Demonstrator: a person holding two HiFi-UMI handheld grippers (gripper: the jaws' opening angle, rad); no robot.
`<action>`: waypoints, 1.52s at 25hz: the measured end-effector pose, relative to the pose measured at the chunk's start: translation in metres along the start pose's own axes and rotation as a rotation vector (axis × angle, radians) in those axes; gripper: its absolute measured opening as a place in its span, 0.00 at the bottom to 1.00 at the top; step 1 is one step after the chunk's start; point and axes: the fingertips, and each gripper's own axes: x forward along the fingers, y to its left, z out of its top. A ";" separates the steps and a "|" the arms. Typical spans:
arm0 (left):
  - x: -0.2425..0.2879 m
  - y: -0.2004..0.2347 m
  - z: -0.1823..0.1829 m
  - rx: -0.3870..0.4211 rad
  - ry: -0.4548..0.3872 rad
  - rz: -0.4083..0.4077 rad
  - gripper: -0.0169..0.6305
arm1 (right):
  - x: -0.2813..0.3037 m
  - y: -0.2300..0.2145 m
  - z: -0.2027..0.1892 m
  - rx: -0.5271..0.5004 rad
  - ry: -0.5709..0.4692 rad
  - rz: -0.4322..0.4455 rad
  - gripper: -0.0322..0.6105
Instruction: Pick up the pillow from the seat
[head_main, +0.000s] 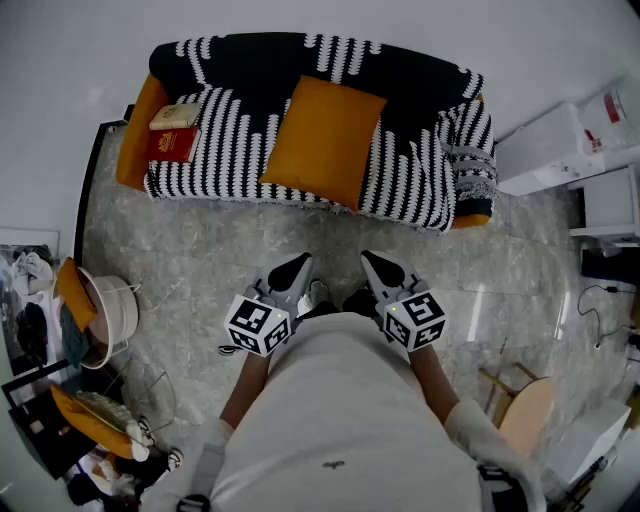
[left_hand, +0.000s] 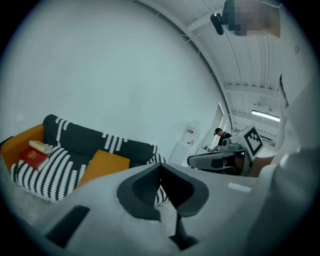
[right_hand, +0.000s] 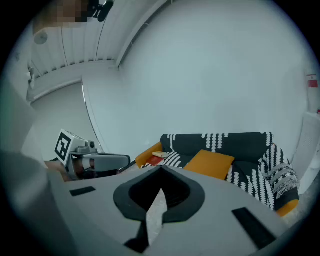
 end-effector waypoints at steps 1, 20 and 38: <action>0.002 -0.004 0.000 -0.009 -0.004 -0.010 0.04 | -0.002 -0.001 0.001 0.002 -0.004 -0.005 0.06; 0.017 0.004 -0.012 -0.033 0.055 0.000 0.05 | -0.003 -0.030 -0.004 0.095 -0.028 -0.059 0.06; 0.119 0.066 0.074 -0.017 0.087 0.066 0.05 | 0.099 -0.121 0.083 0.124 -0.031 0.085 0.06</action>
